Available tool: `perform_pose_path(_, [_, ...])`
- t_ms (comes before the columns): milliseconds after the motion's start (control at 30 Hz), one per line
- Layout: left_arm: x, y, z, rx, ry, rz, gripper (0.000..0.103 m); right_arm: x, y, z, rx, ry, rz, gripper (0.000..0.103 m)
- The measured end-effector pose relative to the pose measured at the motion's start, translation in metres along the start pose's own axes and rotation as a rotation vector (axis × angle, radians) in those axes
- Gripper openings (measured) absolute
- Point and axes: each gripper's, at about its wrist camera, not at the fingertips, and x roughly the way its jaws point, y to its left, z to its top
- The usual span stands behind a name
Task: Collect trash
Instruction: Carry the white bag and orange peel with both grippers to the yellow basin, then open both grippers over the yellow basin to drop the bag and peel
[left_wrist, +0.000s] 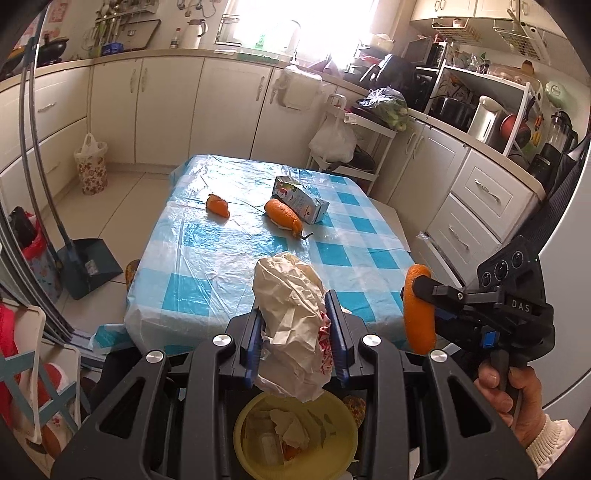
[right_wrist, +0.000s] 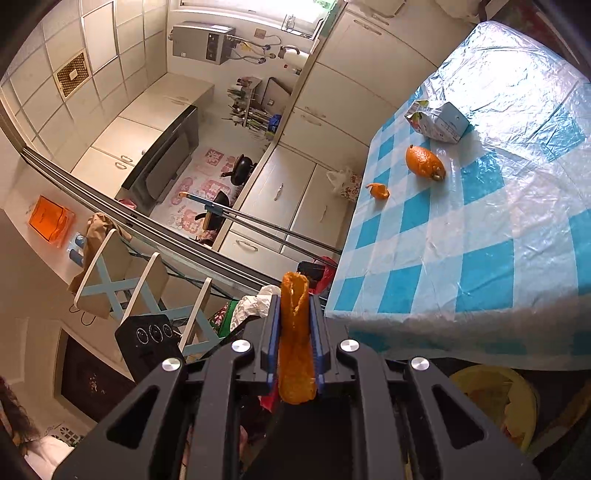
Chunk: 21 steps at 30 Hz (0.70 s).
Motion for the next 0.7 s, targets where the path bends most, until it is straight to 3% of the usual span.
perform_pose_path(300, [-0.016,-0.009,-0.030,0.017,0.043,-0.033,0.030,0.004,0.012,-0.034,-0.058,0.067,-0.085,0.016])
perform_pose_path(433, [-0.005,-0.020,-0.057,0.057,0.128,-0.045,0.030,0.018,0.007,-0.053,-0.076,0.169,-0.222,0.018])
perform_pose_path(500, [0.006,-0.024,-0.070,0.079,0.178,-0.042,0.031,0.028,-0.001,-0.063,-0.088,0.238,-0.331,0.019])
perform_pose_path(567, [0.023,-0.030,-0.086,0.112,0.276,-0.061,0.033,0.039,-0.009,-0.072,-0.102,0.309,-0.453,0.026])
perform_pose_path(600, [0.032,-0.034,-0.095,0.140,0.329,-0.057,0.034,0.042,-0.012,-0.074,-0.109,0.323,-0.494,0.038])
perform_pose_path(633, [0.038,-0.037,-0.102,0.165,0.359,-0.044,0.035,0.044,-0.012,-0.075,-0.126,0.324,-0.533,0.047])
perform_pose_path(700, [0.045,-0.041,-0.112,0.202,0.390,-0.025,0.040,0.041,-0.008,-0.074,-0.156,0.305,-0.568,0.053])
